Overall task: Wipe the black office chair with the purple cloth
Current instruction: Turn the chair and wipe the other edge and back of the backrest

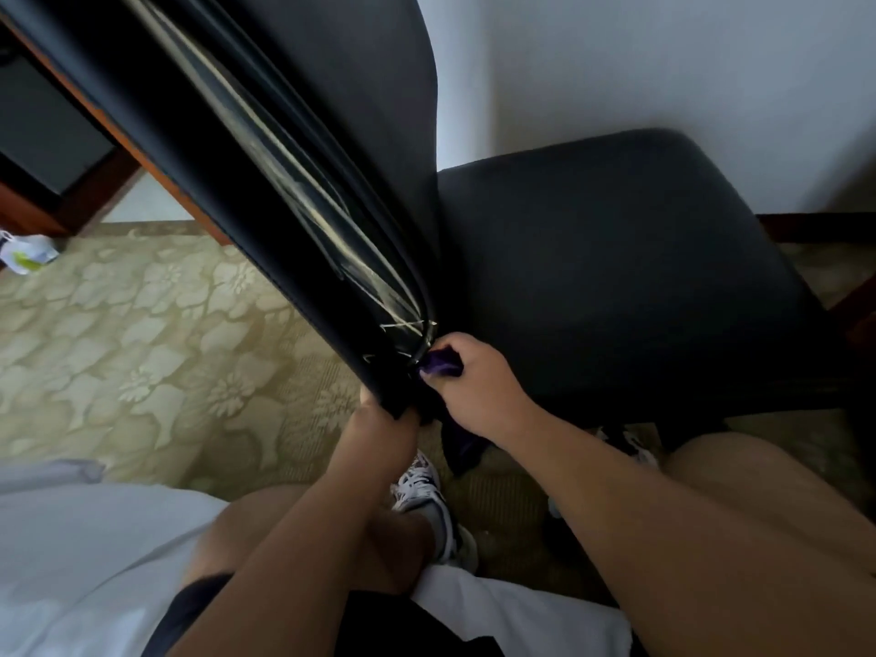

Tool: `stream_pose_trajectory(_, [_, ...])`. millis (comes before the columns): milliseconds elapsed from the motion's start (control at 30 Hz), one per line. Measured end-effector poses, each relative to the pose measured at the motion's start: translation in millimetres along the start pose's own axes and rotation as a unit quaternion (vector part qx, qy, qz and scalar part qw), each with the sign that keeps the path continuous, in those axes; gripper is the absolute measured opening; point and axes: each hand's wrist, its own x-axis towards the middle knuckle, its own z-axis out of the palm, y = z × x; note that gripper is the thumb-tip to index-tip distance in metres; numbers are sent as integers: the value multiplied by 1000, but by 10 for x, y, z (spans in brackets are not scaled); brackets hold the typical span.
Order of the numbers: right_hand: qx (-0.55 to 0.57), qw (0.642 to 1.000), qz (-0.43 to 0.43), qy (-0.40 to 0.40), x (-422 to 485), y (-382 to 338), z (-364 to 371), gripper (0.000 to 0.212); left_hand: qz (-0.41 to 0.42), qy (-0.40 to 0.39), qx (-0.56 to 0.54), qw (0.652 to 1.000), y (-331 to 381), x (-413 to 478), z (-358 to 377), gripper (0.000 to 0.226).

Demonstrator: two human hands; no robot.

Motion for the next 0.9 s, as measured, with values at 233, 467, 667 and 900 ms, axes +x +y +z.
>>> stream_pose_trajectory(233, [-114,993,26,17,125,18,143,18,-25,23,-52,998,-21,1,5,49])
stream_pose_trajectory(467, [24,994,108,2,265,-38,-14,23,-28,36,-75,996,-37,15,11,49])
stream_pose_trajectory(667, [119,987,105,-9,317,-85,-61,25,-34,39,-93,994,-12,26,-4,50])
stream_pose_trajectory(900, [-191,981,-5,42,175,-16,141,23,-24,33,-90,995,-39,48,10,41])
